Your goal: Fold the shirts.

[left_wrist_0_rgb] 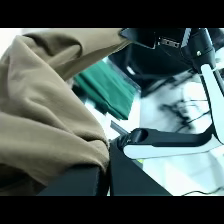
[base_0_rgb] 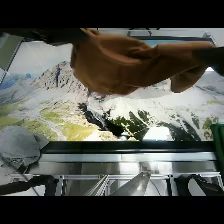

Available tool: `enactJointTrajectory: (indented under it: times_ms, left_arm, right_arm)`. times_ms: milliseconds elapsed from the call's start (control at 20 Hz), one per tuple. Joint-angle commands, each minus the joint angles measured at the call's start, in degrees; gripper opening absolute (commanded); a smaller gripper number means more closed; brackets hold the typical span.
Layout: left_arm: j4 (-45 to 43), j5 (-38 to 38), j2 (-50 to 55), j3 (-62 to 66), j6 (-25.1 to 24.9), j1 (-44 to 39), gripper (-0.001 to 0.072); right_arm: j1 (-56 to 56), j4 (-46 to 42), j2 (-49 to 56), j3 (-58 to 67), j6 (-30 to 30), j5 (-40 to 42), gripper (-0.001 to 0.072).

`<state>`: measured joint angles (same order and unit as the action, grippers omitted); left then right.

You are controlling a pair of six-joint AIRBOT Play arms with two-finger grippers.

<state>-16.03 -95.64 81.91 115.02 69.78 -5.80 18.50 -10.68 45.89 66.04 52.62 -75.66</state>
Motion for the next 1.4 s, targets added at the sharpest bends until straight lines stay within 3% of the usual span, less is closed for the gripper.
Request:
enactJointTrajectory:
  times_ms: [0, 100, 200, 450, 750, 800, 850, 900, 950, 1100, 1250, 1300, 1350]
  left_arm:
    - [-12.6, 2.3, -15.6, -5.2, -1.9, 0.4, 0.0017]
    - [-26.9, 5.5, -20.1, -7.3, -1.9, 0.4, 0.0018]
    - [-33.6, 9.3, -21.9, -11.1, -2.0, 0.4, 0.0024]
    - [-33.7, 10.8, -11.9, -16.7, -8.2, 0.3, 0.0025]
    - [-33.8, 12.7, 13.6, -5.4, -10.3, -0.2, 0.0018]
    - [-33.9, 12.6, 17.1, -2.8, -9.4, -0.2, 0.0059]
    - [-34.1, 12.6, 19.8, -0.5, -7.8, 0.1, 0.0362]
    - [-34.0, 12.1, 21.8, 2.0, -6.1, 0.7, 0.0654]
    - [-34.0, 11.1, 23.2, 3.9, -3.5, 1.8, 0.0703]
    - [-34.0, 5.5, 21.6, 0.9, 2.4, 6.5, 0.0702]
    - [-34.0, -5.1, 17.4, -8.8, 7.9, 11.6, 0.0701]
    - [-33.9, -5.4, 15.0, -14.3, 9.2, 12.7, 0.0701]
    - [-34.0, -4.9, 11.6, -21.5, 9.2, 13.6, 0.0701]
  right_arm:
    - [0.0, 2.5, -11.4, 1.1, -3.4, 4.2, 0.0028]
    - [-0.1, -3.1, -13.4, 0.9, -2.0, 4.9, 0.0028]
    - [-0.1, -6.9, -13.2, -2.1, 2.0, 4.9, 0.0029]
    - [-3.8, -7.0, -9.2, -18.8, 0.1, 6.8, 0.0028]
    - [-11.4, -7.6, 3.1, -30.5, -4.9, 25.0, 0.0028]
    - [-12.0, -7.8, 6.1, -30.5, -4.9, 26.7, 0.0029]
    - [-12.0, -7.8, 9.0, -30.5, -5.4, 28.3, 0.011]
    - [-11.6, -7.8, 11.7, -30.1, -7.6, 29.7, 0.0373]
    - [-10.6, -7.8, 13.9, -29.4, -9.3, 29.8, 0.0514]
    - [-5.4, -15.0, 18.8, -25.0, -8.4, 26.7, 0.0522]
    - [0.7, -25.8, 23.7, -19.4, -2.2, 22.5, 0.0539]
    - [2.7, -28.4, 25.7, -17.6, -1.4, 20.7, 0.0628]
    - [4.0, -29.8, 27.7, -16.3, -1.4, 18.8, 0.065]
